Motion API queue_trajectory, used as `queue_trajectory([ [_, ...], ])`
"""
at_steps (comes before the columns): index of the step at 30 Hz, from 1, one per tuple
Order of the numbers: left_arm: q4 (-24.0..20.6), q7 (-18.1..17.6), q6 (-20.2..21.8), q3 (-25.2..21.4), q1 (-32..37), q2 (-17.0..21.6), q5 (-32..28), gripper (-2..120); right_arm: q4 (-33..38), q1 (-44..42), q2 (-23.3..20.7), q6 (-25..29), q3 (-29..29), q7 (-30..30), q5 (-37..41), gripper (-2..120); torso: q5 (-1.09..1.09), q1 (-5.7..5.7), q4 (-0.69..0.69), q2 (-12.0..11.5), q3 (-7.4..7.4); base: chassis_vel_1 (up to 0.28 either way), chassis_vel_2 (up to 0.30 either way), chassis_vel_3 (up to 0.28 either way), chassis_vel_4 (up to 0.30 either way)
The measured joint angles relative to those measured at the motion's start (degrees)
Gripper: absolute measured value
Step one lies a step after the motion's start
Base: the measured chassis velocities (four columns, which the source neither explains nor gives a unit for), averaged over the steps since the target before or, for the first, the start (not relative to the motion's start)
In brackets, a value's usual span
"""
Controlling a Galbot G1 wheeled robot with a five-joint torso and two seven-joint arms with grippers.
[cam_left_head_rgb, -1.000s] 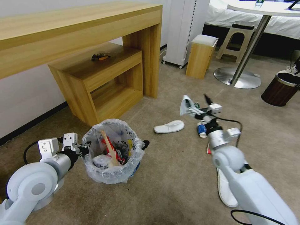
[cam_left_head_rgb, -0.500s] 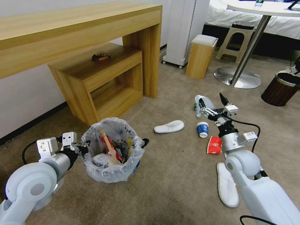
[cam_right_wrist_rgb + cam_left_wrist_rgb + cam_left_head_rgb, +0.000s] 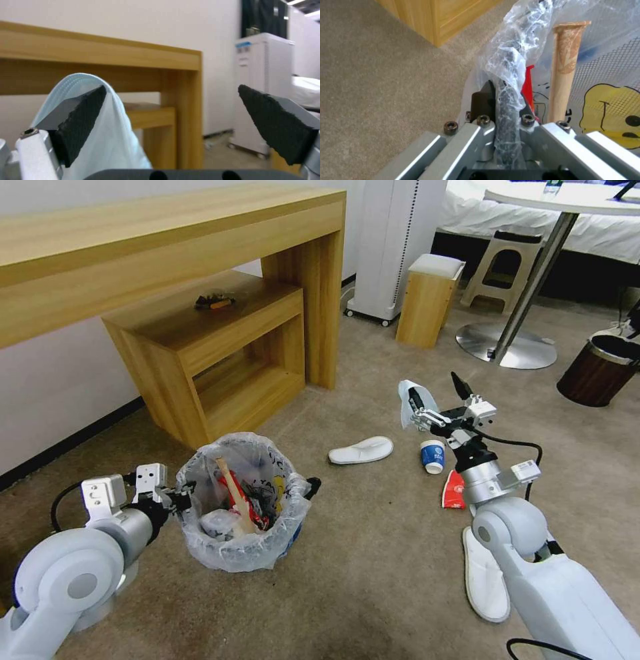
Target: Pick up the trash bin and place the garbage on the floor into it.
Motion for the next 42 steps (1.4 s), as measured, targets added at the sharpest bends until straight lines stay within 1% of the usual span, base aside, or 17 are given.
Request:
queue_trajectory([
  [2,0.11,0.2,0.0,0.25,0.01,-0.05,0.23,0,0.23,0.53,-0.08,0.38,-0.78,-0.93,0.73,100,0.0,0.0,0.0,0.0,0.0,0.0,0.0,0.0,0.0],
  [5,0.64,0.92,-0.06,0.99,-0.27,-0.18,0.86,0,0.58,3.07,-0.63,1.7,-4.67,-5.05,4.55,100,-0.01,0.0,0.0,0.0,0.0,0.0,0.0,0.0,0.0],
  [6,0.64,0.92,-0.06,0.99,-0.27,-0.18,0.86,0,0.58,3.07,-0.63,1.7,-4.67,-5.05,4.55,100,-0.01,0.0,0.0,0.0,0.0,0.0,0.0,0.0,0.0],
  [7,0.84,1.07,-0.09,1.18,-0.55,-0.24,0.91,0,0.59,4.6,-0.75,2.06,-6.81,-6.17,6.13,100,-0.01,0.0,0.0,0.0,0.0,0.0,0.0,0.0,0.0],
  [9,0.88,1.09,-0.1,1.21,-0.61,-0.25,0.92,0,0.59,4.98,-0.76,2.11,-7.37,-6.38,6.5,100,-0.01,0.0,0.0,0.0,0.0,0.0,0.0,0.0,0.0],
  [11,1.27,1.28,-0.16,1.3,-0.92,-0.35,0.94,0,-0.11,7.88,-0.54,2.61,-11.86,-8.0,8.81,100,-0.01,0.0,0.0,0.0,0.0,0.0,0.0,0.0,0.0],
  [13,1.36,1.34,-0.17,1.3,-0.92,-0.36,0.95,0,-0.45,8.63,-0.28,2.85,-13.05,-8.47,9.17,100,-0.01,0.0,0.0,0.0,0.0,0.0,0.0,0.0,0.0],
  [15,1.58,1.48,-0.21,1.3,-0.91,-0.38,0.95,0,-1.6,10.89,0.92,3.57,-16.38,-9.78,9.67,100,-0.01,0.0,0.0,0.0,0.0,0.0,0.0,0.0,0.0],
  [17,1.65,1.51,-0.22,1.29,-0.91,-0.38,0.95,0,-1.93,11.63,1.37,3.74,-17.45,-10.05,9.8,100,-0.01,0.0,0.0,0.0,0.01,0.0,0.0,0.0,0.0],
  [21,2.0,1.68,-0.27,1.22,-0.97,-0.44,0.94,0,-3.46,14.73,3.55,4.1,-22.82,-10.93,10.07,100,-0.01,0.0,0.0,0.0,0.01,0.0,0.0,0.0,0.0],
  [22,2.0,1.68,-0.27,1.22,-0.97,-0.44,0.94,0,-3.46,14.73,3.55,4.1,-22.82,-10.93,10.07,100,-0.01,0.0,0.0,0.0,0.01,0.0,0.0,0.0,0.0],
  [25,2.5,1.89,-0.29,1.68,-1.37,-0.79,0.95,0,-5.15,16.81,5.12,4.78,-27.43,-11.17,9.82,100,-0.01,0.0,0.0,0.0,0.01,0.0,0.0,0.0,0.0],
  [26,2.5,1.89,-0.29,1.68,-1.37,-0.79,0.95,0,-5.15,16.81,5.12,4.78,-27.43,-11.17,9.82,100,-0.01,0.0,0.0,0.0,0.01,0.0,0.0,0.0,0.0],
  [29,2.92,2.15,-0.31,2.12,-1.79,-0.99,0.97,0,-6.57,18.46,6.03,5.36,-30.78,-11.17,9.66,100,0.0,0.0,0.0,0.0,0.01,0.0,0.0,0.0,0.0],
  [30,2.92,2.15,-0.31,2.12,-1.79,-0.99,0.97,0,-6.57,18.46,6.03,5.36,-30.78,-11.17,9.66,100,0.0,0.0,0.0,0.0,0.01,0.0,0.0,0.0,0.0],
  [33,3.18,2.49,-0.33,2.24,-2.05,-1.14,0.97,0,-7.34,19.37,6.48,5.7,-33.54,-11.3,9.65,100,-0.01,0.0,0.0,0.0,0.0,0.0,0.0,0.0,0.0],
  [42,3.45,2.92,-0.38,2.01,-2.06,-0.96,0.98,0,-7.77,19.51,6.58,6.05,-35.99,-12.35,9.6,100,-0.01,0.0,-0.01,0.0,0.0,0.0,0.0,0.0,0.0],
])
